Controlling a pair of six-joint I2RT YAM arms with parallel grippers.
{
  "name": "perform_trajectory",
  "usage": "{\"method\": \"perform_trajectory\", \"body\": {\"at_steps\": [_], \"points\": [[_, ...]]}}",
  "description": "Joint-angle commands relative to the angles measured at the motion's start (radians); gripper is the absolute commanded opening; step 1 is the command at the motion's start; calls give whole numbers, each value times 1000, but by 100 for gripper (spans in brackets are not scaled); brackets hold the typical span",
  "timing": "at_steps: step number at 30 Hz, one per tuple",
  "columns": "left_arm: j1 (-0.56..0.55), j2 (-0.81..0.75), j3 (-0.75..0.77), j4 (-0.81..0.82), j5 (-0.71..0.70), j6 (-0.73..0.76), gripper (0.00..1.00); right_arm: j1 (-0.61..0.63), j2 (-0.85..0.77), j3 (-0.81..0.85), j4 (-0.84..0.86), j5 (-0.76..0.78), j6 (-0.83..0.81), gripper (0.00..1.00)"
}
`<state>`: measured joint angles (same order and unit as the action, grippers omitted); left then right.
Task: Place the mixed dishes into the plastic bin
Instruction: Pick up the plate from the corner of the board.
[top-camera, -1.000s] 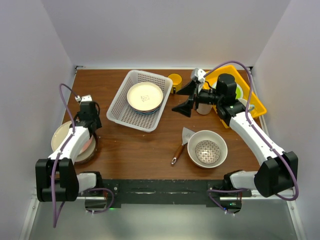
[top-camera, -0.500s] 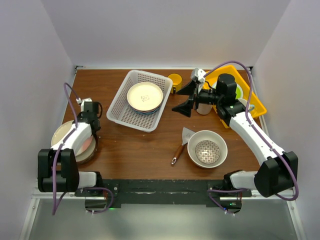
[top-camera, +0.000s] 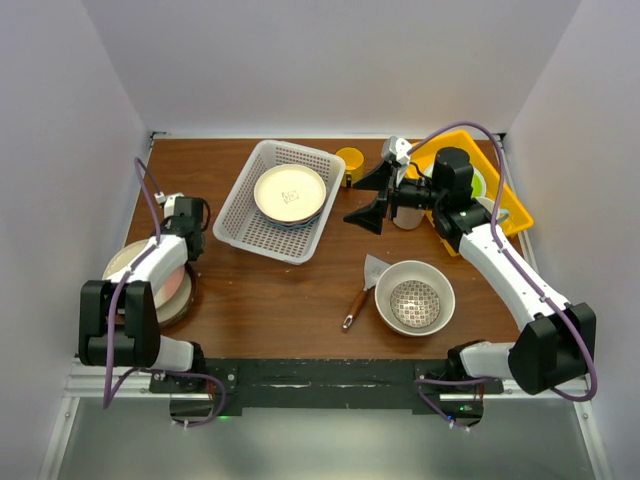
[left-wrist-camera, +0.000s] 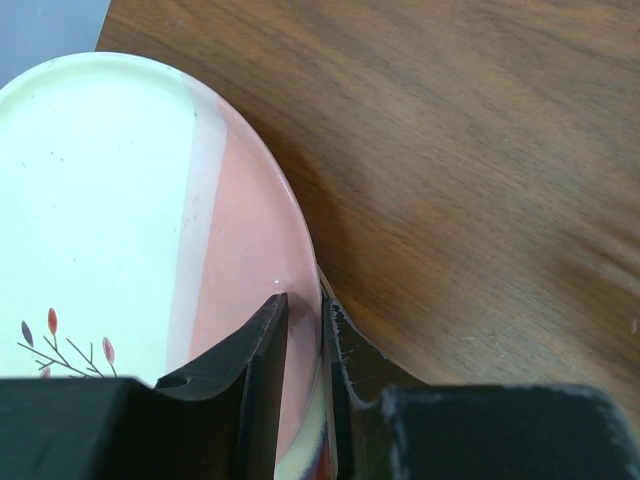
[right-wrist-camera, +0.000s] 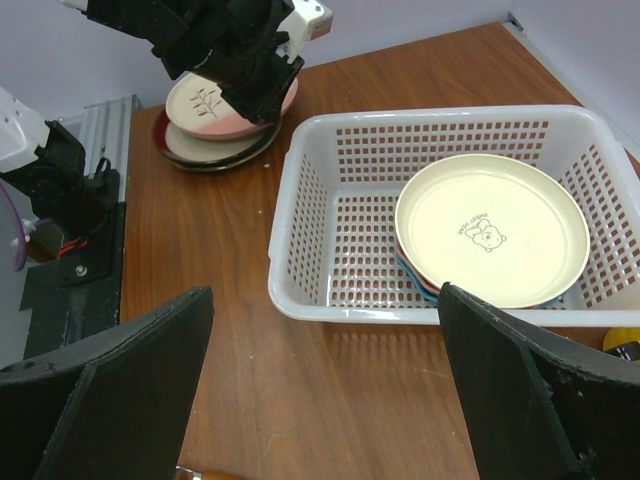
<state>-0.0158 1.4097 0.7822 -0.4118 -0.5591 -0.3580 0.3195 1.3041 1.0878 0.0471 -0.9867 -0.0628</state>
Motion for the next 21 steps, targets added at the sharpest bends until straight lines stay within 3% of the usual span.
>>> {"method": "perform_trajectory", "body": {"at_steps": [1, 12, 21], "points": [[-4, -3, 26, -21, -19, -30, 28, -3, -20, -3, 39, -15, 3, 98], [-4, 41, 49, -48, -15, -44, 39, -5, -23, -2, 37, -10, 3, 98], [-4, 45, 57, -71, -56, -61, 27, -5, -29, -2, 36, -15, 3, 98]]}}
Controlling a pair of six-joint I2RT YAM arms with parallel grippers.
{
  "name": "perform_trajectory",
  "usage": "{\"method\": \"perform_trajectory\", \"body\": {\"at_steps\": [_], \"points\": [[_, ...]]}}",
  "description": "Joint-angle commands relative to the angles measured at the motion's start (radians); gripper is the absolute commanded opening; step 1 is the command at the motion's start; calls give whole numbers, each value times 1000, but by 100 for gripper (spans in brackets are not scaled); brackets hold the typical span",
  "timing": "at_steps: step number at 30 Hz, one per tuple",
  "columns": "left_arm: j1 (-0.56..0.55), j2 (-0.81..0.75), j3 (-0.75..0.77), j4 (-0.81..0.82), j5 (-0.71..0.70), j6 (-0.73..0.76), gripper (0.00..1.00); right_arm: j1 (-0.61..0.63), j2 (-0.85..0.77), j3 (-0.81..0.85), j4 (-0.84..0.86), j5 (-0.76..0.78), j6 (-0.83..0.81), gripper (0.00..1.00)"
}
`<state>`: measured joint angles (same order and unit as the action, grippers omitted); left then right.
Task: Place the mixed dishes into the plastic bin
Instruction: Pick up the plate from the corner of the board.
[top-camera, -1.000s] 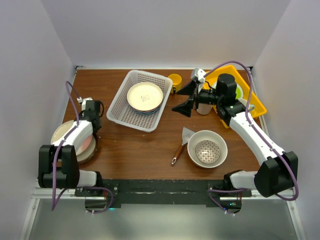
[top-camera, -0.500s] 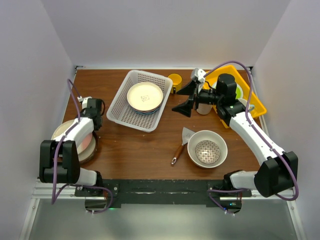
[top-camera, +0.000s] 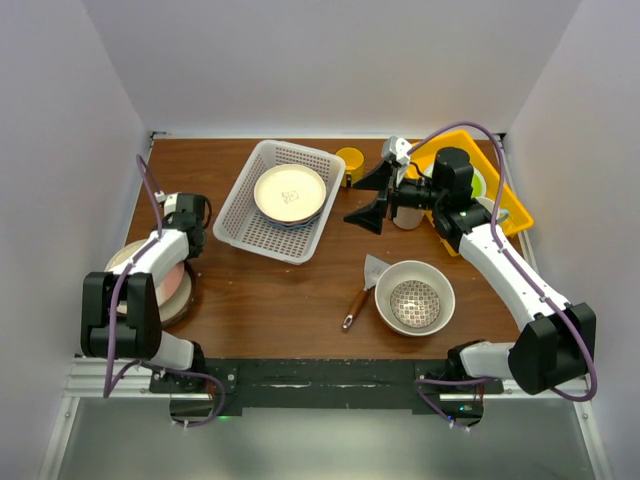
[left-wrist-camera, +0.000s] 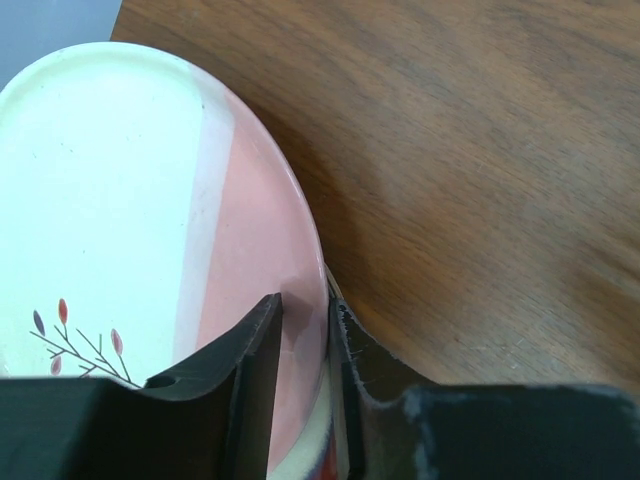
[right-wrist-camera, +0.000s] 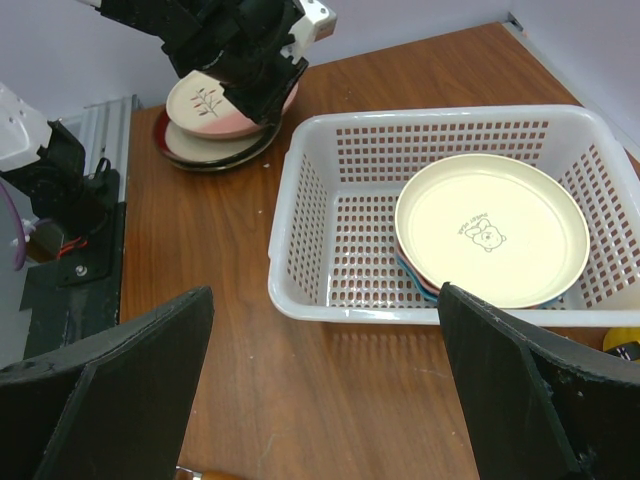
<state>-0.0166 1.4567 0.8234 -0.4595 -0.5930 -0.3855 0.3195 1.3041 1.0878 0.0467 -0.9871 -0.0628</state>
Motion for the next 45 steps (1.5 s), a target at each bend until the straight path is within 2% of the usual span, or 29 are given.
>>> {"method": "perform_trajectory", "body": {"at_steps": [1, 2, 3, 6, 21, 29, 45], "points": [[-3, -7, 17, -22, -21, -30, 22, -5, -29, -2, 38, -16, 1, 98], [-3, -16, 16, -21, -21, -29, 18, -7, -29, -2, 36, -16, 3, 98], [-3, -24, 16, -21, -19, -26, 10, -7, -29, -2, 35, -16, 3, 98], [-5, -77, 13, -13, -11, -12, 0, -8, -32, -2, 36, -16, 3, 98], [-23, -363, 28, 10, 119, 65, 0, -14, -28, -2, 36, -15, 8, 98], [-43, -499, 45, 70, 281, 160, 0, -14, -20, -6, 51, -16, 21, 98], [-95, -578, 98, 108, 403, 174, 0, -14, -2, -17, 79, -24, 49, 98]]}}
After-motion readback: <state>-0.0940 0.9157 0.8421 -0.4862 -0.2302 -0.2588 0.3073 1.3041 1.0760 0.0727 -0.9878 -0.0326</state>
